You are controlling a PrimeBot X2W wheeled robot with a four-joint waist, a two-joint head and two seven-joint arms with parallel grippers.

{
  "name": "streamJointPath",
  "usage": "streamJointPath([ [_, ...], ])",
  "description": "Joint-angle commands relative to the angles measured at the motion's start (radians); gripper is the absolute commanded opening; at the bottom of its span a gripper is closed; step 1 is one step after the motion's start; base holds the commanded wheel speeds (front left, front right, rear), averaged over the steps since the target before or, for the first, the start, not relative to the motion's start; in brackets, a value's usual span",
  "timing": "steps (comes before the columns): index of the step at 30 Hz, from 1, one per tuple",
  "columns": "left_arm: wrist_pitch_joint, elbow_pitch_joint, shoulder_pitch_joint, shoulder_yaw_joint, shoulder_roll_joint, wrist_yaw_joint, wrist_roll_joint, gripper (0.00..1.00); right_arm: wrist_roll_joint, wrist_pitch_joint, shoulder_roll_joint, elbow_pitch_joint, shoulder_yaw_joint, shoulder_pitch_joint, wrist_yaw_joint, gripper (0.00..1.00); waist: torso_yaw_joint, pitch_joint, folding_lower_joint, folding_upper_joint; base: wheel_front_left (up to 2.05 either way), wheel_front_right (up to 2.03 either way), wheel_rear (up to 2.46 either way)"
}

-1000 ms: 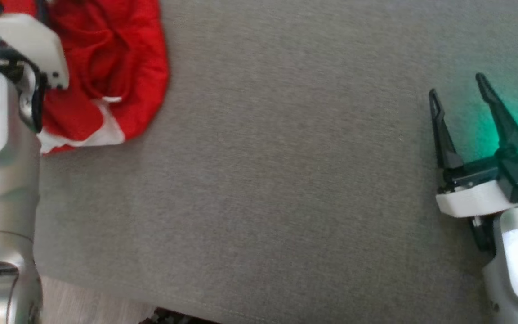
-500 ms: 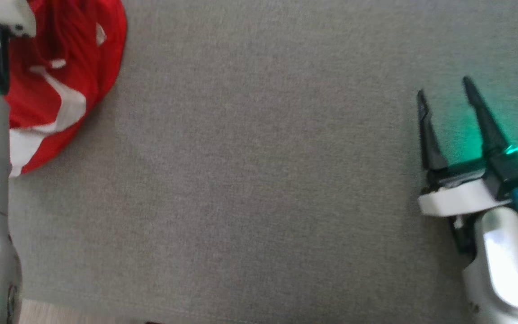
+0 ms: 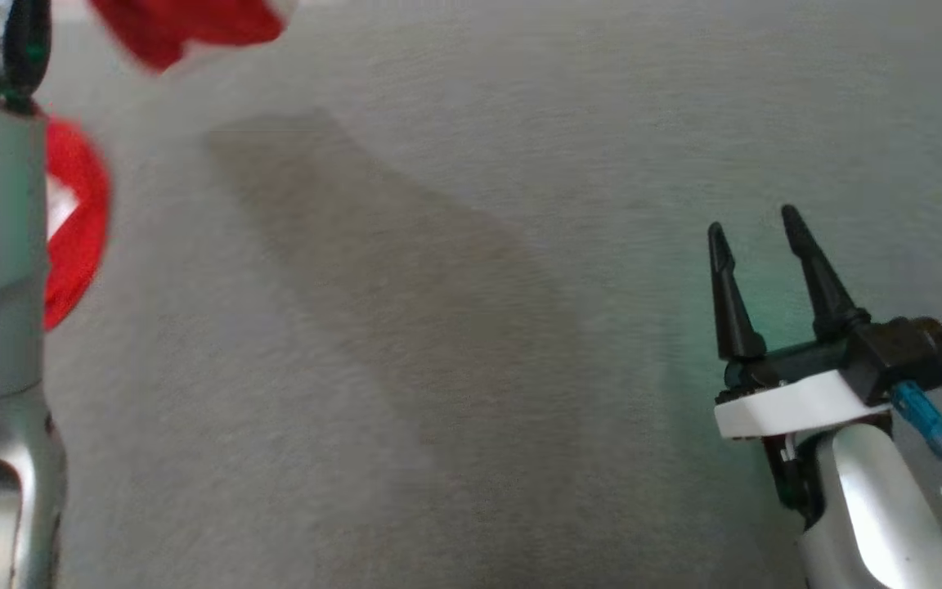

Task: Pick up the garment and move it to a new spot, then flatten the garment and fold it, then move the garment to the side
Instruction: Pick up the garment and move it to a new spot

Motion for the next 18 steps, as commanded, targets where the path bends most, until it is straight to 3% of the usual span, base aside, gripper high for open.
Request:
streamJointPath([
  [1, 0.021, -0.057, -0.042, 0.021, 0.019, -0.001, -0.017, 0.0, 0.02, 0.0, 0.01, -0.035, 0.03, -0.016, -0.001, 1.0, -0.153, -0.055, 0.0003, -0.0001, 0.0, 0.0, 0.0],
  [9, 0.056, -0.053, -0.022, -0.066, -0.093, 0.013, -0.039, 0.0, 0.121, 0.0, 0.01, -0.05, 0.061, -0.036, -0.001, 1.0, -0.354, 0.0, 0.0003, -0.0001, 0.0, 0.0, 0.0],
  [18, -0.077, 0.176, 0.243, -0.141, -0.136, 0.046, -0.029, 0.0, 0.17, 0.0, 0.01, -0.041, 0.066, -0.048, -0.001, 1.0, -0.432, 0.055, 0.0003, -0.0001, 0.0, 0.0, 0.0],
])
